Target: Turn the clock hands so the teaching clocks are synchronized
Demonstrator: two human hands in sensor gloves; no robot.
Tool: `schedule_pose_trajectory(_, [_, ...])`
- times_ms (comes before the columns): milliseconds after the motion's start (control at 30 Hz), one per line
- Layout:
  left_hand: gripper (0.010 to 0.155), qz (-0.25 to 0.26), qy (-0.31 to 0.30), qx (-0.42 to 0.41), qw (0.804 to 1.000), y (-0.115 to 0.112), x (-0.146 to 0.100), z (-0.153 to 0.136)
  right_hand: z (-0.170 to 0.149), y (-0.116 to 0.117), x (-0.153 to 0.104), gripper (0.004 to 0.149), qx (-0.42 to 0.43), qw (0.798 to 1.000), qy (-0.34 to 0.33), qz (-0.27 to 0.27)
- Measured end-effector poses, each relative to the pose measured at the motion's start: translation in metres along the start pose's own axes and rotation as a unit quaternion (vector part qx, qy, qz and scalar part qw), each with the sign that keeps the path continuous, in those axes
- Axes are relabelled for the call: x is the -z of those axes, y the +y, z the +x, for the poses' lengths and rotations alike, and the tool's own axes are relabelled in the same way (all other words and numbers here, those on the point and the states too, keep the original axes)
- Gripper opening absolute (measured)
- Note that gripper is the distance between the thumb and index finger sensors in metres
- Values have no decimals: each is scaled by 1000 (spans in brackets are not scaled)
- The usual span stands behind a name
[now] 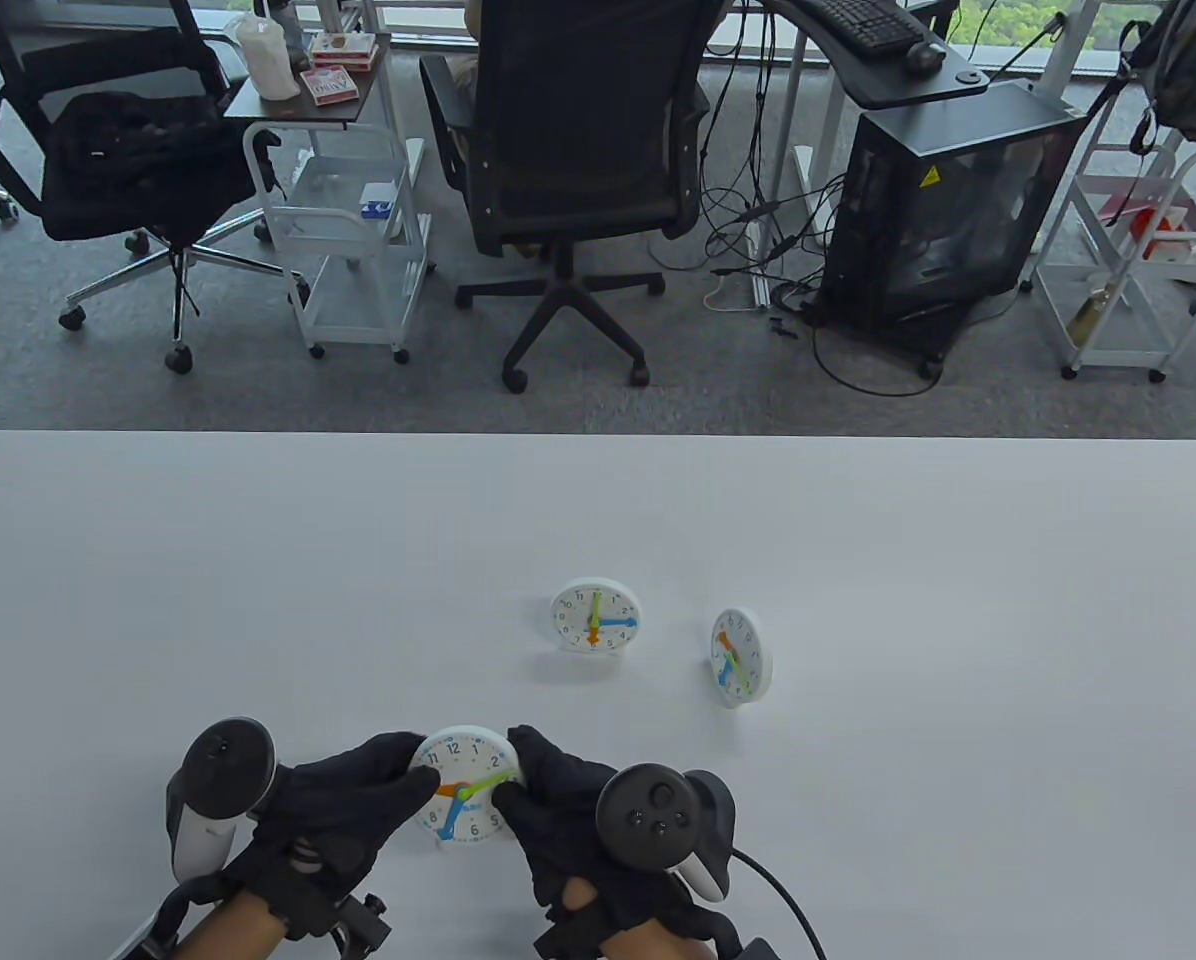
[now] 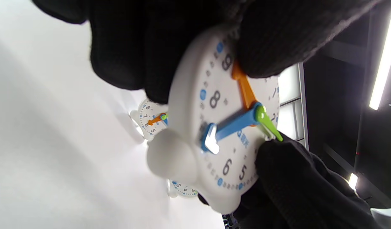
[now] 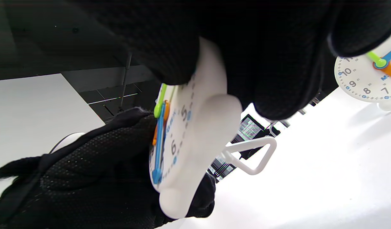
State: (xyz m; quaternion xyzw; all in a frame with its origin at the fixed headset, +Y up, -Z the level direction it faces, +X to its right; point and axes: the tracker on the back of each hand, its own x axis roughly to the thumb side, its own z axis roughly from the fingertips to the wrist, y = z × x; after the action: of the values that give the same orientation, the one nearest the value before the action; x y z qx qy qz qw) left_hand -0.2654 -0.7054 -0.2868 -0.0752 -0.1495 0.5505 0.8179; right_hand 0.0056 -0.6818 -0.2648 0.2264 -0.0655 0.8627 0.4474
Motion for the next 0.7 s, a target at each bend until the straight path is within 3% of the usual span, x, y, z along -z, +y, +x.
schedule_pose_trajectory(700, [54, -29, 16, 4, 999, -2, 3, -2, -3, 1, 1, 59, 3, 1000, 8, 6])
